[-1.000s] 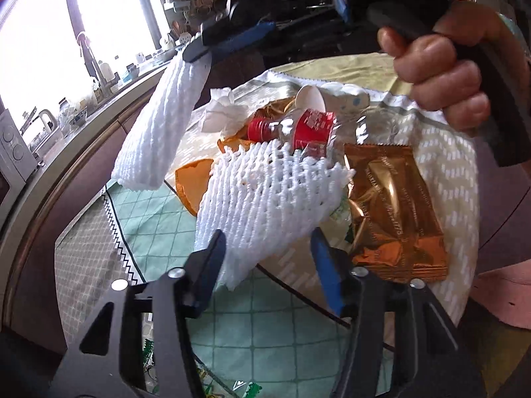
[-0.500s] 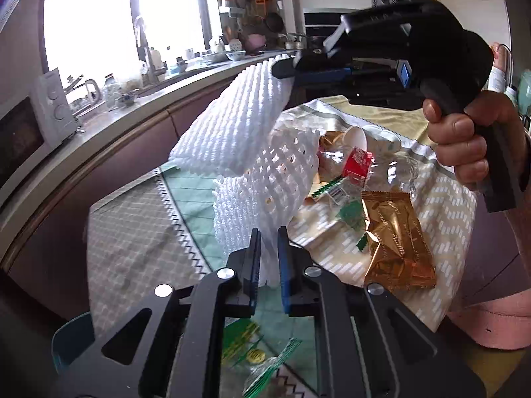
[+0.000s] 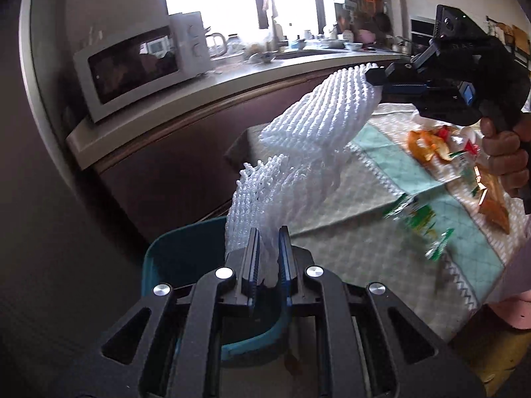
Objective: Collect trash
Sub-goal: 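Open both tools over the blue bin to drop the foam nets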
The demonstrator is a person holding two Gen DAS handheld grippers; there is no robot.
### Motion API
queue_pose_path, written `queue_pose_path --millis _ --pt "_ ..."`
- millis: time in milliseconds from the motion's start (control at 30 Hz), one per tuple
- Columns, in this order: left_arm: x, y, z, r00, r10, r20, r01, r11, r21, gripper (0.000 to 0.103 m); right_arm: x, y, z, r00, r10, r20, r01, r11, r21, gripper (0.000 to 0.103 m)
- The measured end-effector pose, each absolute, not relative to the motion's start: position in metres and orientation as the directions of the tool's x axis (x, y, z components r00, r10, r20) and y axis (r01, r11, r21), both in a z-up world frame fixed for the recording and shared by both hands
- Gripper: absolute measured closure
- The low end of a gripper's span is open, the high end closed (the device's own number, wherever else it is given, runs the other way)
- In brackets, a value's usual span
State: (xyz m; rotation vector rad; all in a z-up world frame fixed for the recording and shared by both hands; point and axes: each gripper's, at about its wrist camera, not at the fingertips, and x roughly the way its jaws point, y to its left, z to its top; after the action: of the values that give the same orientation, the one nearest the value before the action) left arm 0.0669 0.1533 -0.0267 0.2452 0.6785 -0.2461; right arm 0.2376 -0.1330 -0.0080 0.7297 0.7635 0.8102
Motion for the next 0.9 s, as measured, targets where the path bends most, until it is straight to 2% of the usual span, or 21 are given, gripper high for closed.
queue_pose_path --millis 200,433,533,667,700,733,800,867,900 --pt "0.086 0.211 -0.076 0.687 -0.035 -0.726 0.198 0.970 0.141 0.090 0.268 -0.061 -0.026 0.376 0.826 -0.421 -0.345 0.546 0.763 0.093" --pt "0.115 0.241 -0.129 0.592 -0.024 -0.806 0.133 0.989 0.068 0.087 0.289 0.005 -0.052 0.316 0.735 -0.600 -0.336 0.678 0.654 0.092" --pt "0.123 0.251 -0.140 0.577 -0.037 -0.816 0.113 0.993 0.035 0.087 0.298 0.027 -0.065 0.290 0.706 -0.646 -0.324 0.707 0.628 0.092" --pt "0.126 0.260 -0.144 0.576 -0.048 -0.816 0.092 0.996 0.006 0.075 0.303 0.047 -0.076 0.283 0.658 -0.698 -0.320 0.751 0.578 0.090" --pt "0.126 0.263 -0.144 0.576 -0.051 -0.816 0.085 0.996 -0.002 0.070 0.304 0.051 -0.080 0.277 0.643 -0.714 -0.313 0.763 0.566 0.088" --pt "0.127 0.265 -0.143 0.578 -0.053 -0.814 0.081 0.997 -0.008 0.069 0.304 0.055 -0.083 0.273 0.629 -0.727 -0.306 0.774 0.555 0.085" --pt "0.130 0.271 -0.145 0.578 -0.057 -0.814 0.080 0.997 -0.013 0.068 0.302 0.061 -0.082 0.281 0.611 -0.740 -0.316 0.787 0.530 0.080" --pt "0.130 0.273 -0.144 0.581 -0.060 -0.812 0.080 0.997 -0.016 0.068 0.300 0.065 -0.078 0.281 0.608 -0.743 -0.327 0.788 0.521 0.066" --pt "0.129 0.268 -0.141 0.583 -0.060 -0.810 0.079 0.997 -0.017 0.067 0.299 0.065 -0.075 0.287 0.605 -0.743 -0.332 0.790 0.515 0.065"
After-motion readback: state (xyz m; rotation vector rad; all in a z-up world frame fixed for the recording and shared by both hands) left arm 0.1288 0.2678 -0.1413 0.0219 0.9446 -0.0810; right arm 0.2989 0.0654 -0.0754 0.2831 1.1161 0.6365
